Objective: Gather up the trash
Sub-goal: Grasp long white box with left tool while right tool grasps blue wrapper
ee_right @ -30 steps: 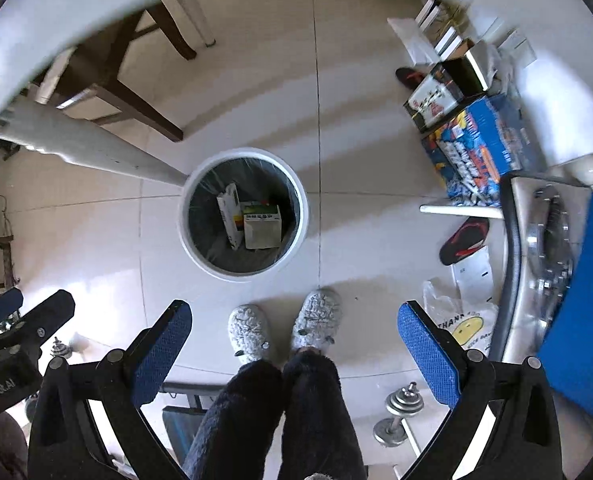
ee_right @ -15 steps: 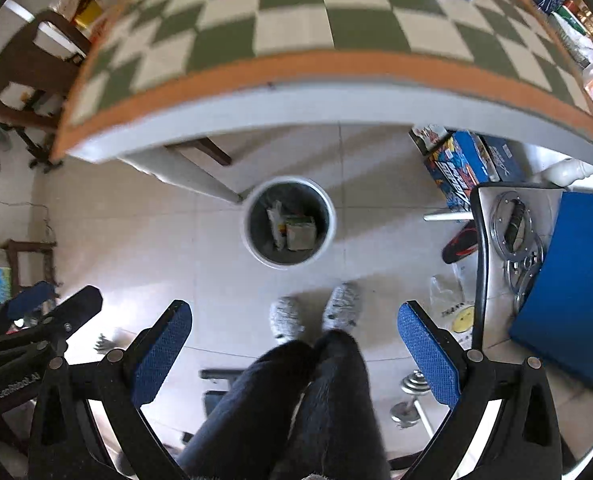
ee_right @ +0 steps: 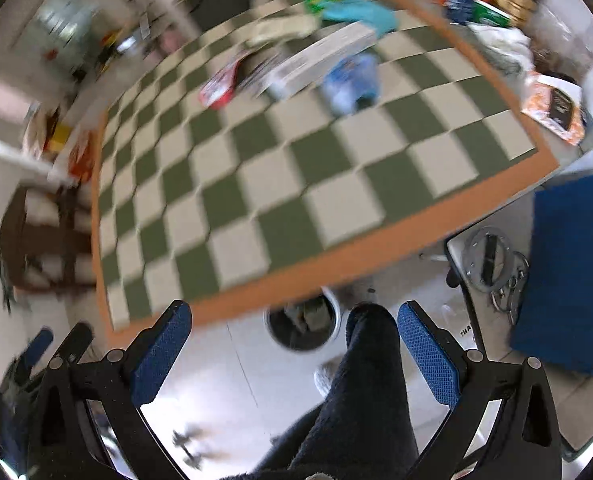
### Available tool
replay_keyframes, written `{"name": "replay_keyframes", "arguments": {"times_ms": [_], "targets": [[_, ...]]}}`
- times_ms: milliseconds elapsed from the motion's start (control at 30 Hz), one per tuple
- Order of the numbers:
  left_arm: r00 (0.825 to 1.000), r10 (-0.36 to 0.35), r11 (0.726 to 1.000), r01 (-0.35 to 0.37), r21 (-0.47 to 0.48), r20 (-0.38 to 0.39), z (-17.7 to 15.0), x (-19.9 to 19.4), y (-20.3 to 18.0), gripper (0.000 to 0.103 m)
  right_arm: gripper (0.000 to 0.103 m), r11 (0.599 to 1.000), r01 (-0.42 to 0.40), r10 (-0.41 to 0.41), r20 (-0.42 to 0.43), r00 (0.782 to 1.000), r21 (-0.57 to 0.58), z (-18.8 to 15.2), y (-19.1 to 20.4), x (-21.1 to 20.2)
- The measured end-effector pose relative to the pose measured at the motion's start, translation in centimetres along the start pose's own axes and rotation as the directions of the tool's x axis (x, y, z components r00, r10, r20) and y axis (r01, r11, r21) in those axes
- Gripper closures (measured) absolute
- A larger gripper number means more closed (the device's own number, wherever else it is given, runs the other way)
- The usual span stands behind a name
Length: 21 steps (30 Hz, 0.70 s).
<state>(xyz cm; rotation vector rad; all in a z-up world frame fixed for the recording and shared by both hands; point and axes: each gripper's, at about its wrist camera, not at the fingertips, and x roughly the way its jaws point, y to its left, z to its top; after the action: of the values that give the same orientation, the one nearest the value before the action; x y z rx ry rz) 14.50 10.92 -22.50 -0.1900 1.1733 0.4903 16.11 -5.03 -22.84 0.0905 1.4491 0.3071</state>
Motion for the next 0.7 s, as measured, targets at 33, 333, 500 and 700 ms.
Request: {"name": "replay_keyframes", "arguments": {"times_ms": [33, 333, 500, 700], "targets": [[1.0, 0.016, 1.0, -0.016, 0.02, -0.001, 1.8, 1.0, -1.1, 0.0, 0.0, 0.999, -0.006, 0.006, -0.002, 1.0, 0.054, 2.8, -1.5, 0.9], [0.989, 0.109, 0.969, -0.084, 0.232, -0.097, 14.9, 10.8, -11.7, 0.0, 0.005, 0.972, 0.011, 0.009, -0.086, 0.996, 0.235, 19.9, -6.1, 12.6], [0.987, 0.072, 0.93, -0.014, 0.366, -0.147, 19.3, 15.0, -17.7, 0.0, 0.052, 0.956, -0.035, 0.087, -0.17, 0.982, 0.29, 24.1, -6.2, 18.3], [0.979, -0.034, 0.804, 0.147, 0.576, -0.202, 21.6, 18.0, -26.0, 0.001, 0.086, 0.955, -0.044, 0.09, -0.147, 0.985, 0.292, 25.9, -9.1, 17.5]]}}
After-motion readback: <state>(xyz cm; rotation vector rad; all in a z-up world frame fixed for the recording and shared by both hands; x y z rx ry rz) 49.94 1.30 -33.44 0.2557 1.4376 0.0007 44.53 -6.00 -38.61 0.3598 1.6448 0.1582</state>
